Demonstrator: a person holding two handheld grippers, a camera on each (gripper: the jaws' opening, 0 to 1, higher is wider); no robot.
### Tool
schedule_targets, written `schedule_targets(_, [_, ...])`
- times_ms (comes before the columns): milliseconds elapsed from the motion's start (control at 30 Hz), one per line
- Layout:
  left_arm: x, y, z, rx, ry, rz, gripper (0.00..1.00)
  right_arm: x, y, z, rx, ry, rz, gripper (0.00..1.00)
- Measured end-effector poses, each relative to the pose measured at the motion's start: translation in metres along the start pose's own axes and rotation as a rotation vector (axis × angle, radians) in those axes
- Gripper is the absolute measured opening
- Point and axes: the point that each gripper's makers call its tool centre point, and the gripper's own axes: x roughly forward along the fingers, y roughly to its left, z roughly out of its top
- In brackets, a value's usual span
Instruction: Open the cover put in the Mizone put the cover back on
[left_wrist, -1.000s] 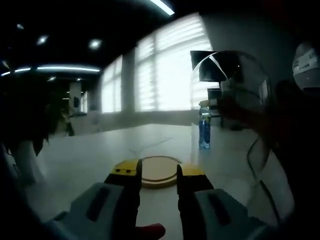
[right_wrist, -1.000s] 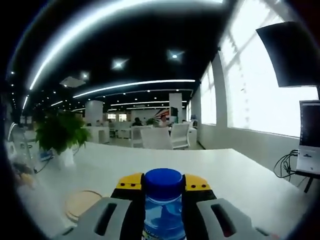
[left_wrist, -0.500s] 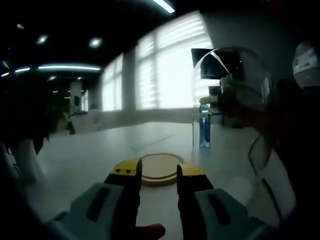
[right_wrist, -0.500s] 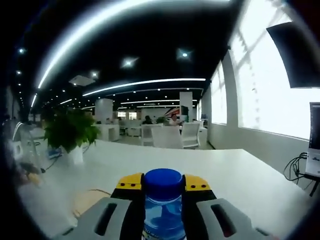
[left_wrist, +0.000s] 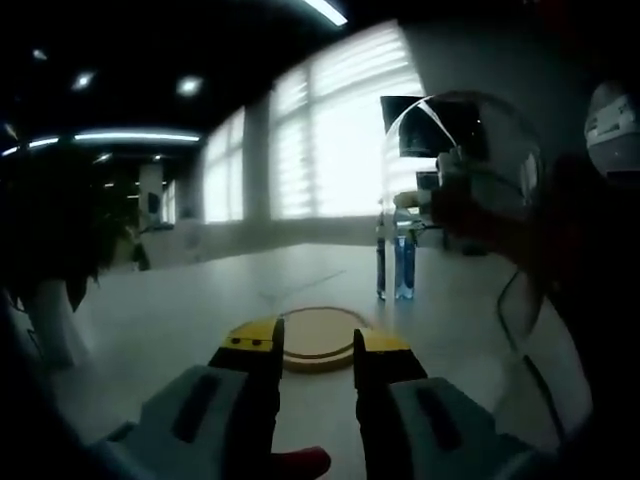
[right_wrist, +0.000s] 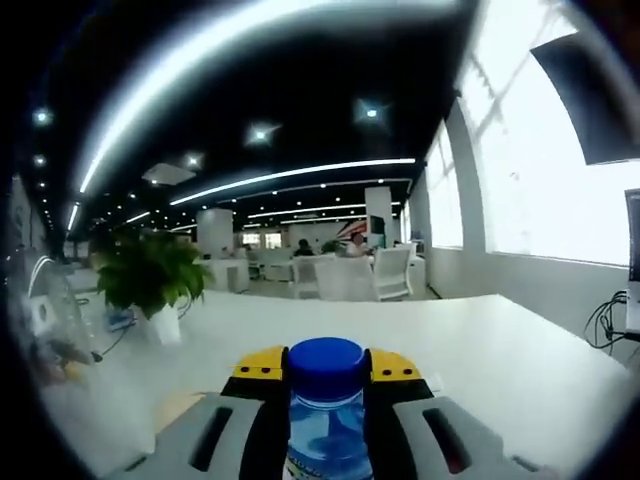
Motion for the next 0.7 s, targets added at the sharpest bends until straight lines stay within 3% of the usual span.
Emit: schedule_targets(700, [-0.003,0.000,0.008,-0.001,-0.032,-0.003,0.20,0.023,0.050,0.000,-0.002,0.002,0.132,0.21])
